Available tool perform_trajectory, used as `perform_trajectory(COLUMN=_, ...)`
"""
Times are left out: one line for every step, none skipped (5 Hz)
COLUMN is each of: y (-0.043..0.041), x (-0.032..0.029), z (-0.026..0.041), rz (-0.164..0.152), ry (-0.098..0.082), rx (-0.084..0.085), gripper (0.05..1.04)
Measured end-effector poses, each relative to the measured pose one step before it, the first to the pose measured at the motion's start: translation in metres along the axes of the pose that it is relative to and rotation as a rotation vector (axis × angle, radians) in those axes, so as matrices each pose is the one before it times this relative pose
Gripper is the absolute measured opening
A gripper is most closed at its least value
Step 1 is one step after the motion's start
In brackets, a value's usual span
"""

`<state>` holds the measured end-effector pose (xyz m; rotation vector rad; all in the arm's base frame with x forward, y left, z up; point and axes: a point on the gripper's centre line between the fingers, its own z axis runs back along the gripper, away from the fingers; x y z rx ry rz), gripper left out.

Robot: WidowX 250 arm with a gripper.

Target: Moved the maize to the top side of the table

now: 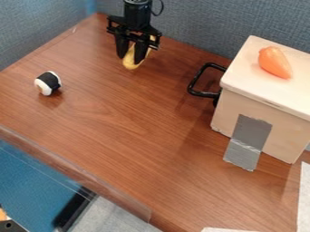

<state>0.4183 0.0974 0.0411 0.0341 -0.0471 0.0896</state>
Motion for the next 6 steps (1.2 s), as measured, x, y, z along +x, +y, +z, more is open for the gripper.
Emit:
perform_trajectory(y=0.00142, x=0.00738, z=-0.01132, rz=0.0095, ry=0.0275, rx=-0.003, gripper=0.47)
perform_trajectory(y=0.00254, x=0.00508, z=-0.00667, rz=0.0017, ry=0.0128, rx=0.0031, gripper=0.47)
perform_trajectory(y=0.00202, x=0.00271, z=0.00081, rz=0.0033, ry=0.0057, rx=0.0098, gripper=0.54)
perform_trajectory(y=0.00054, x=-0.00006, z=0.00142, rz=-0.0098, ry=-0.0016, rx=0.0163, gripper=0.845)
perform_trajectory(y=-0.00412, x=0.00144, z=0.02747, rz=-0.0187, ry=-0.0736, rx=0.0111, gripper=1.009)
perform_trajectory(y=-0.00433, x=-0.0026, z=0.03853, rz=0.0002, ry=-0.0922, rx=-0.0068, gripper=1.005)
